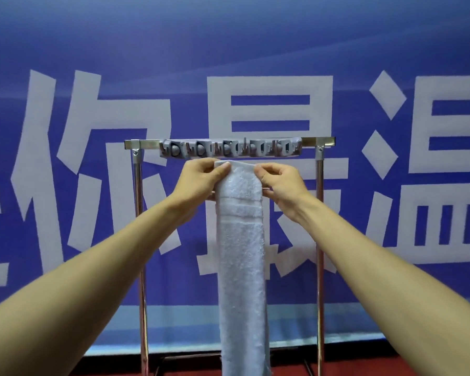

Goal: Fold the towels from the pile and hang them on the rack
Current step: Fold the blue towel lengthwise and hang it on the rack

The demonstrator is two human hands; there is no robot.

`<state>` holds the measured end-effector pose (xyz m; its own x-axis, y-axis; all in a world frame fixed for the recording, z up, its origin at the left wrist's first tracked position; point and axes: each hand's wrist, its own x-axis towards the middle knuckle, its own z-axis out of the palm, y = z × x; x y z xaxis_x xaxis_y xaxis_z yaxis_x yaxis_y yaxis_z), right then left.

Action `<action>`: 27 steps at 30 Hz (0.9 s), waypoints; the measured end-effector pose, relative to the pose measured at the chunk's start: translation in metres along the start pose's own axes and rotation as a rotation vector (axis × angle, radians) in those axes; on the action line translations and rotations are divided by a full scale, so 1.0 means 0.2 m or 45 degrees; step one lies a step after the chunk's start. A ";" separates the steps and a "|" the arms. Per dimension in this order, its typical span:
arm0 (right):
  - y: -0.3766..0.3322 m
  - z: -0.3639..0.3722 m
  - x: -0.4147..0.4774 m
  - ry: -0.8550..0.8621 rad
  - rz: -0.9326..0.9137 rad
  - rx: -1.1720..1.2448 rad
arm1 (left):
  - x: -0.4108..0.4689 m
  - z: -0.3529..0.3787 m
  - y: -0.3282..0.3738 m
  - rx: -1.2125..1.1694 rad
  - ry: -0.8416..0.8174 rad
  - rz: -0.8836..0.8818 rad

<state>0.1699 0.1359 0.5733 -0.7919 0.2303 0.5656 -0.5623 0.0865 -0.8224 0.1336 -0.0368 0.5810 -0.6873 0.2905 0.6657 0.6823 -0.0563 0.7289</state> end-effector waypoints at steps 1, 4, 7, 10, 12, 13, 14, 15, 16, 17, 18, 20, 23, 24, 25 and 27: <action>0.02 0.00 -0.01 -0.012 0.037 0.056 | -0.01 0.01 -0.01 -0.032 -0.010 -0.033; 0.08 -0.01 -0.03 -0.026 0.169 0.152 | -0.01 0.03 -0.06 -0.078 -0.008 -0.124; 0.18 -0.03 -0.05 -0.131 0.315 0.180 | -0.02 0.04 -0.11 -0.132 0.037 -0.207; 0.29 -0.07 -0.09 -0.293 0.446 0.075 | -0.03 0.05 -0.18 -0.225 0.123 -0.296; 0.37 -0.09 -0.13 -0.389 0.479 -0.010 | -0.03 0.04 -0.22 -0.272 0.187 -0.365; 0.41 -0.09 -0.15 -0.414 0.483 -0.023 | -0.03 0.04 -0.24 -0.286 0.213 -0.392; 0.46 -0.10 -0.17 -0.419 0.482 -0.015 | -0.04 0.03 -0.27 -0.297 0.228 -0.414; 0.50 -0.10 -0.19 -0.420 0.488 0.020 | -0.05 0.03 -0.29 -0.304 0.236 -0.438; 0.53 -0.10 -0.21 -0.418 0.495 0.062 | -0.05 0.03 -0.32 -0.311 0.244 -0.465; 0.57 -0.10 -0.23 -0.426 0.509 0.107 | -0.07 0.03 -0.36 -0.325 0.259 -0.506; 0.60 -0.10 -0.25 -0.434 0.513 0.116 | -0.08 0.03 -0.40 -0.353 0.282 -0.560; 0.66 -0.08 -0.29 -0.410 0.481 0.058 | -0.11 0.02 -0.51 -0.507 0.349 -0.725; 0.75 -0.04 -0.33 -0.257 0.408 -0.008 | -0.19 0.01 -0.71 -0.821 0.433 -0.998; 0.79 -0.03 -0.35 -0.211 0.396 -0.024 | -0.22 0.00 -0.77 -0.877 0.452 -1.042; 0.83 -0.02 -0.37 -0.179 0.390 -0.040 | -0.26 0.01 -0.83 -0.911 0.462 -1.073; 0.91 -0.01 -0.41 -0.136 0.378 -0.095 | -0.35 0.03 -0.91 -0.965 0.440 -1.093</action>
<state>0.1324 0.1352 0.3770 -0.9414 0.1537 0.3002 -0.2870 0.1023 -0.9525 0.0585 -0.0406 0.4005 -0.9564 0.2433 -0.1615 -0.2735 -0.5522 0.7876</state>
